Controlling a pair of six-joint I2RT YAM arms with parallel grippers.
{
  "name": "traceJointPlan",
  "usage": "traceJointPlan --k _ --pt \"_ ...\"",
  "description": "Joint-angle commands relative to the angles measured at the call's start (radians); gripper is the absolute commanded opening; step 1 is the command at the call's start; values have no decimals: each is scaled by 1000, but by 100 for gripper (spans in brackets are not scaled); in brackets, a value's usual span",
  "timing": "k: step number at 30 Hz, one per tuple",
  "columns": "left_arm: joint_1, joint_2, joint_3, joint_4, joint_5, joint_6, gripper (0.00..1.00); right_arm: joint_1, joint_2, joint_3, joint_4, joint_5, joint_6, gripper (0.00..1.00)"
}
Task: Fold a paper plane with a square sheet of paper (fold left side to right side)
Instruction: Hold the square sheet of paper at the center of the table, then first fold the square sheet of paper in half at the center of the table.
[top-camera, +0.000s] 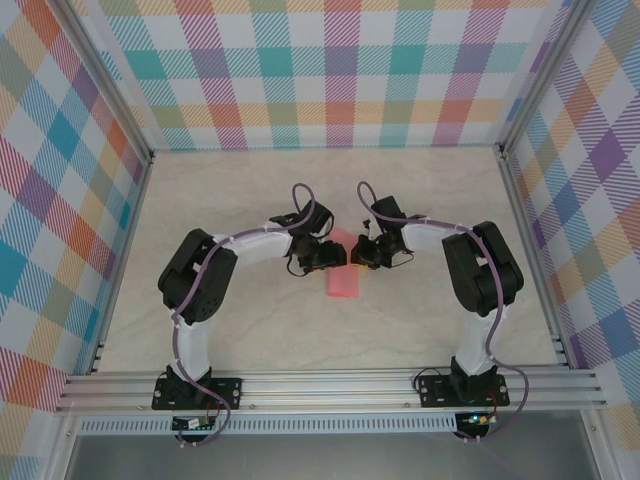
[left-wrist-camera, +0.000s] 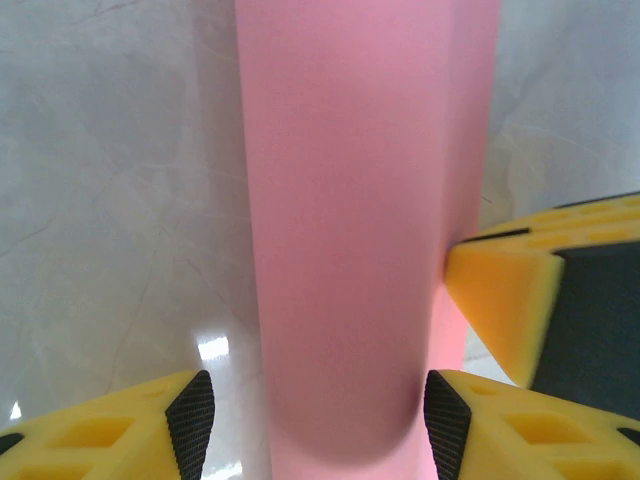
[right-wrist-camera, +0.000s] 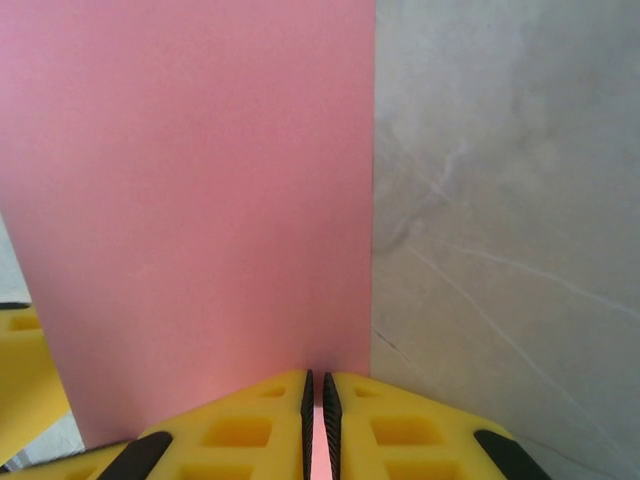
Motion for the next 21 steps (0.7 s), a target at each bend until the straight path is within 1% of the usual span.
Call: traceJointPlan --k 1,3,5,6,7,9,10,11,13,15,21 --pt "-8 -95 -13 12 -21 14 61 4 58 -1 -50 36 -14 15" --pt "-6 -121 -16 9 -27 11 61 5 61 1 -53 39 -14 15" --pt "-6 -141 -22 23 -25 6 58 4 64 1 -54 41 -14 15" --pt "-6 -146 -27 39 -11 2 54 5 64 1 -53 41 -15 15" --pt "-6 -144 -31 59 12 1 44 5 66 1 -53 41 -13 15" --pt "-6 -120 -32 98 75 -7 30 7 67 2 -56 41 -15 15" --pt "-6 -101 -30 142 108 -16 26 6 68 4 -56 41 -16 15" --pt "-5 -84 -31 162 134 -23 24 6 69 4 -58 43 -16 15" --pt "-6 -47 -28 196 166 -36 22 6 69 5 -63 47 -18 15" --pt "-6 -18 -23 199 170 -35 22 6 71 7 -68 49 -20 15" --pt "-4 35 -16 165 136 -14 21 8 72 11 -78 52 -24 15"
